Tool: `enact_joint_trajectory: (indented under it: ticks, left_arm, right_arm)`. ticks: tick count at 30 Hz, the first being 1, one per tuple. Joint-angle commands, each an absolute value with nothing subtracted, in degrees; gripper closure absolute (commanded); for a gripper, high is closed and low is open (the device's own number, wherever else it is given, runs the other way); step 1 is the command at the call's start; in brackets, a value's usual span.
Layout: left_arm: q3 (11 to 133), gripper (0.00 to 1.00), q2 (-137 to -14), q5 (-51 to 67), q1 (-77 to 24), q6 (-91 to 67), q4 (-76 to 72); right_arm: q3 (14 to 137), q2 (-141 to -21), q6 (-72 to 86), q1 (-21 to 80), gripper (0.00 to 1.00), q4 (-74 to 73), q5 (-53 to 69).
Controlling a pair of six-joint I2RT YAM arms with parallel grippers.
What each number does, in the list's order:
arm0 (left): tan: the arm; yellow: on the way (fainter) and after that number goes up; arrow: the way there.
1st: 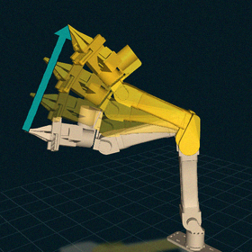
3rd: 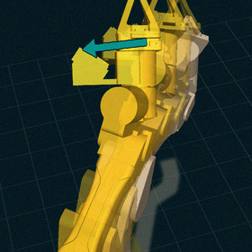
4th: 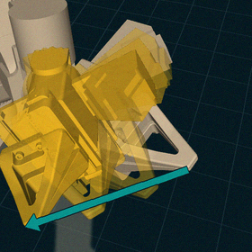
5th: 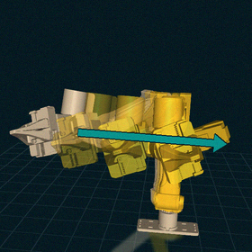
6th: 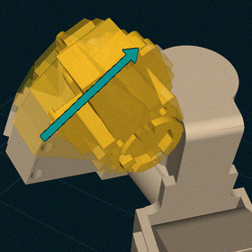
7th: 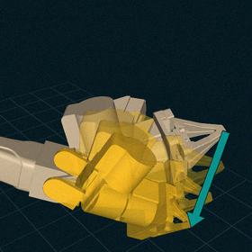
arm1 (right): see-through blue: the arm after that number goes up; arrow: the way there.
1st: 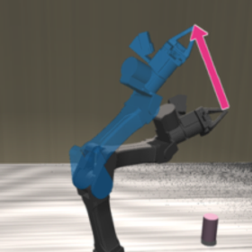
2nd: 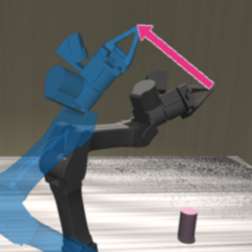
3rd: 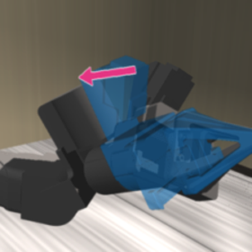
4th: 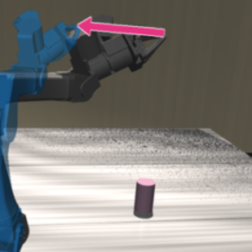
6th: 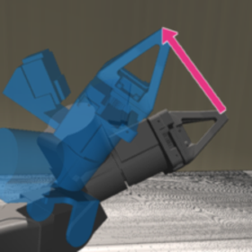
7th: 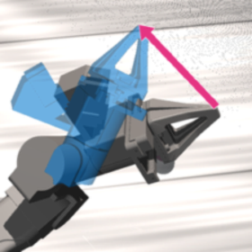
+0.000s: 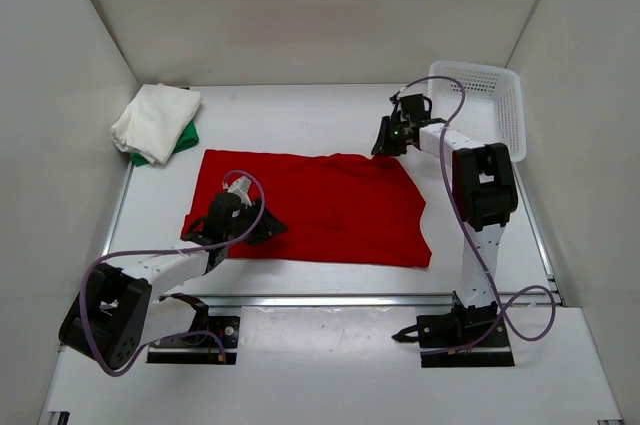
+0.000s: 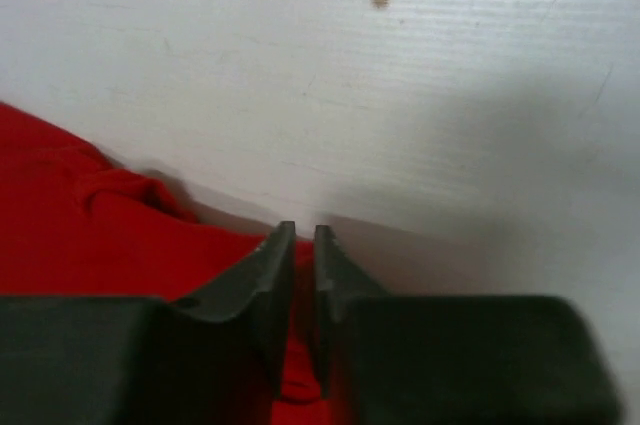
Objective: Fold and stack the t-shirts
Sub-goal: Fold the flattened tshirt in 1/3 of the way
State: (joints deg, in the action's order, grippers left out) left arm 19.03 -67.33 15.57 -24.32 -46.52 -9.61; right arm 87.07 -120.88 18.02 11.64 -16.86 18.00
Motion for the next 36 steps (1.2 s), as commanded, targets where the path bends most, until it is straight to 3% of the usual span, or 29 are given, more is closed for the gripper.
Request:
enact_joint_trajectory:
  ticks: [1, 3, 12, 16, 20, 23, 26, 36]
  left_arm:
    - [18.0, 0.54, -66.4, 14.9, -23.6, -46.5, -11.3]
    - [17.3, 0.54, -66.3, 15.1, -23.7, -46.6, -11.0]
    - [18.6, 0.54, -67.0, 15.6, -23.4, -46.1, -11.3]
    - [18.5, 0.55, -67.4, 15.6, -23.9, -46.2, -11.3]
    - [17.8, 0.54, -66.8, 15.6, -23.7, -45.8, -11.0]
    - [17.3, 0.54, -66.7, 15.9, -23.4, -46.1, -11.4]
    - [18.1, 0.55, -67.1, 15.9, -23.8, -46.2, -11.2]
    - [17.5, 0.53, -66.2, 15.2, -24.0, -46.3, -11.4]
  right_arm:
    - [84.8, -116.8, 19.7, 11.3, 0.94, -8.4, 21.4]
    - [83.8, -115.1, 19.6, 11.6, 0.99, -7.1, 21.0]
    - [61.0, -94.7, 17.0, 15.6, 1.0, 8.2, 17.1]
    - [46.5, -87.9, 21.3, 15.8, 0.83, 13.4, 16.2]
    - [40.5, -84.5, 21.8, 16.0, 0.79, 9.1, 18.3]
    - [39.2, -82.4, 22.8, 15.7, 0.73, 6.6, 13.5]
    - [40.1, -81.3, 26.9, 10.2, 0.66, 11.7, 19.6]
    - [49.0, -94.0, 28.0, 10.1, 0.66, 11.9, 21.9]
